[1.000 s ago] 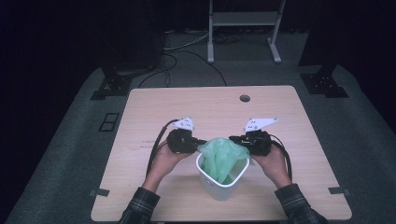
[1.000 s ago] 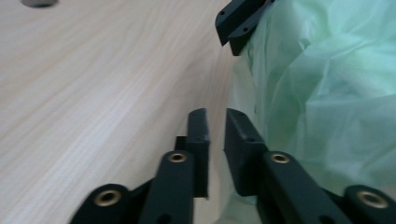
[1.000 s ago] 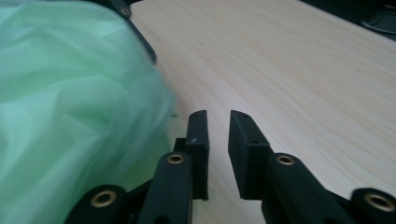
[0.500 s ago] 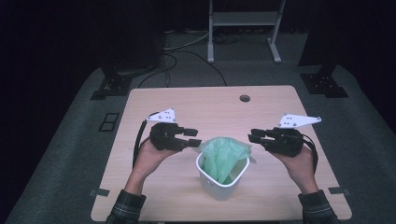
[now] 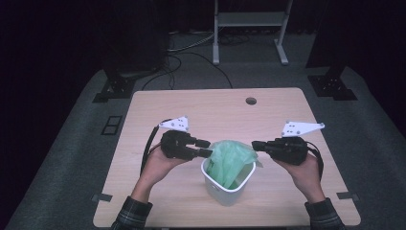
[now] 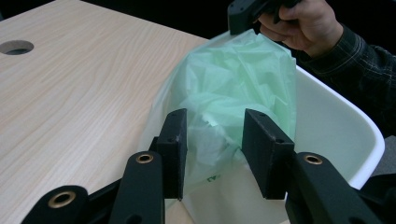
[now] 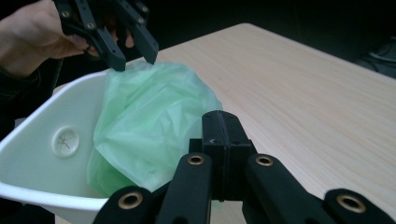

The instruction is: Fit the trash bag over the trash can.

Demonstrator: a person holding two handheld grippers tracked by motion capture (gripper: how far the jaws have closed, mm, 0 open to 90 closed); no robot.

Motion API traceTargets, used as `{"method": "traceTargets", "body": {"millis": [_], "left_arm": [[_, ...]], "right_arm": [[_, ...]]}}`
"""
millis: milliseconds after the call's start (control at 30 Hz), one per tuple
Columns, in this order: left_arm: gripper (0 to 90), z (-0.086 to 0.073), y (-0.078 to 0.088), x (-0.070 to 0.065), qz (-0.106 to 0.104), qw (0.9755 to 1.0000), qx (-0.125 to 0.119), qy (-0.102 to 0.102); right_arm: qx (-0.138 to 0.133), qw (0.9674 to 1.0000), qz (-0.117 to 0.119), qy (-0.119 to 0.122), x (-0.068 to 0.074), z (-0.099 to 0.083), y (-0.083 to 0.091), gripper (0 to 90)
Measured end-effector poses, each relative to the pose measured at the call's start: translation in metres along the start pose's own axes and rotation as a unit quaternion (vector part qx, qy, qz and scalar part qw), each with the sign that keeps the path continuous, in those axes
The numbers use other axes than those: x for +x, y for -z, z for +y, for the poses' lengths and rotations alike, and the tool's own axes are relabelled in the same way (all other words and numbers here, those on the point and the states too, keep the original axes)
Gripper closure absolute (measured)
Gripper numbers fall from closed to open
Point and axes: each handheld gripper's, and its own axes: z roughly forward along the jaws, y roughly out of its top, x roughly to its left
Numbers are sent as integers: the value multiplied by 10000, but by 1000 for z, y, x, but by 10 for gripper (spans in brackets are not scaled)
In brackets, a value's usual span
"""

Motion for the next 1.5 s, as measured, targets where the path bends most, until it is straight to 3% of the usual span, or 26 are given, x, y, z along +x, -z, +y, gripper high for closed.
{"method": "traceTargets", "body": {"millis": [200, 400, 467, 500, 567, 633, 667, 733, 867, 1000, 1200, 1333, 1467, 1500], "left_arm": [[598, 0, 0, 0, -12, 10000, 4, 2], [605, 0, 0, -1, -20, 10000, 14, -4], [594, 0, 1, -1, 25, 10000, 10, -29], [544, 0, 3, -1, 37, 10000, -37, -20], [525, 1, 7, -3, 106, 9998, -149, -31], [484, 4, 11, -4, 161, 9997, -207, -30], [484, 6, 12, -5, 187, 9995, -233, -58], [466, 11, 14, -8, 191, 9993, -294, -84], [447, 18, 12, -16, 171, 9992, -306, -191], [414, 25, 8, -24, 94, 9991, -347, -231], [378, 36, 5, -29, -118, 9989, -395, -230], [369, 42, 0, -31, -235, 9986, -326, -342], [366, 48, -16, -31, -338, 9982, -147, -478], [404, 48, -16, -31, -338, 9982, -147, -478]], "right_arm": [[-232, 9997, -114, 15, 3, 3, 18, 900], [-304, 9995, -119, 55, 6, 3, 24, 900], [-376, 9993, -31, 29, 7, 3, 25, 900], [-400, 9992, 33, 24, 9, 3, 25, 900], [-427, 9989, 174, 65, 15, 4, 24, 900], [-409, 9981, 404, 201, 33, 7, 20, 900], [-409, 9981, 404, 201, 33, 7, 20, 900], [-392, 9968, 602, 341, 49, 10, 15, 900], [-389, 9952, 795, 415, 62, 12, 10, 900], [-253, 9929, 997, 599, 81, 13, -6, 900], [-130, 9900, 1142, 823, 95, 19, -25, 900], [-134, 9892, 1179, 856, 97, 21, -28, 900], [-158, 9887, 1203, 877, 99, 22, -26, 900], [-158, 9887, 1203, 877, 99, 22, -26, 900]]}}
